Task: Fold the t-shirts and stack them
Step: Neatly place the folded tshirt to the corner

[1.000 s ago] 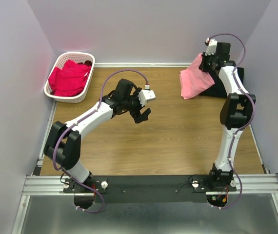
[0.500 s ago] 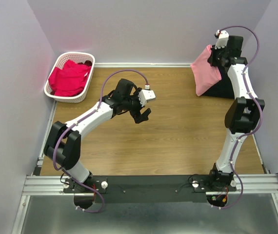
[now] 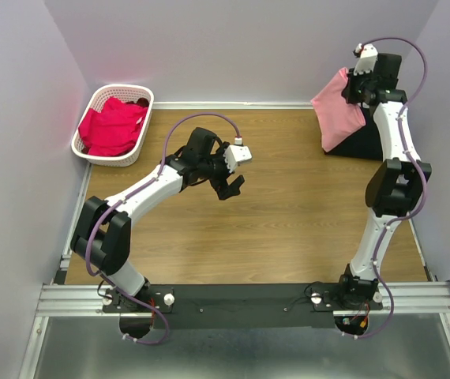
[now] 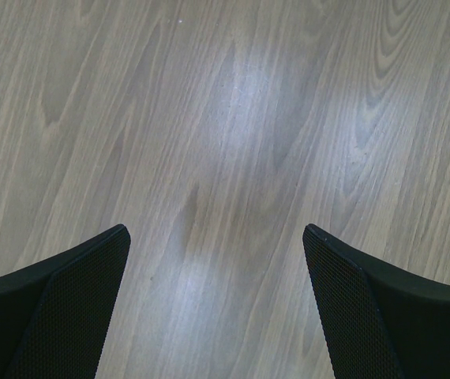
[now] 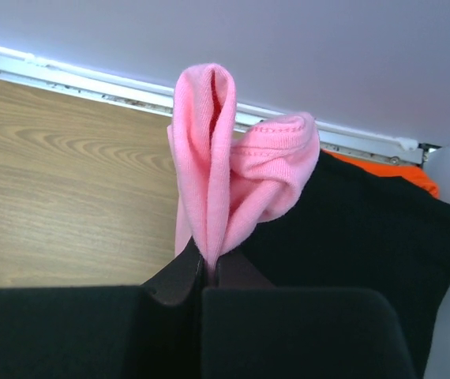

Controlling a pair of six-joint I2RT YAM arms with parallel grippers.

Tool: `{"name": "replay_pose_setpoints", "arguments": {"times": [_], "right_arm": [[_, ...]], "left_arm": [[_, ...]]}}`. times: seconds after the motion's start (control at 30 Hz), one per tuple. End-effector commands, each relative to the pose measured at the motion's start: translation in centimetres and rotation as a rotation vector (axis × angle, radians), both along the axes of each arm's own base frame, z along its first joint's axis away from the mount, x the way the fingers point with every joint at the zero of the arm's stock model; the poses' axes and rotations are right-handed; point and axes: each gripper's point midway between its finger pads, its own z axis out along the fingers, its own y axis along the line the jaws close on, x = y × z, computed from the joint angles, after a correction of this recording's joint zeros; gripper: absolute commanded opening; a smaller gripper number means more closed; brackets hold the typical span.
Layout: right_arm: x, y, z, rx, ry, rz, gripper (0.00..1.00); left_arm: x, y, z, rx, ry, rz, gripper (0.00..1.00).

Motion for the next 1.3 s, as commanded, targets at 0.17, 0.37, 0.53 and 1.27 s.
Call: {"name": "replay_pose_setpoints", "arguments": {"times": [0.17,0.37,0.53,1.27], "right_arm": [[-0.4,-2.9,2.7,-0.007,-0.053,-0.005,0.00],[0.1,-4.4,-0.9,-0.030,0.003,0.002,0.01],[0.9,-6.2,-3.6,-0.045,0.033,0.004,0.01],[2.9,-13.9,-5.4,-0.204,0.028,-0.137,1.00]], "left_arm": [[-0.2,-0.6,1.1,-0.027,-0.002,-0.027,0.98],[-0.4,-0.7,0.8,-0.024,0.013,-0.032,0.98],[-0.7,-0.5,0.5,-0.014,0.023,-0.030,0.98],[1.2,1.0,2.0,-0.024,-0.023,0.132,0.98]]}}
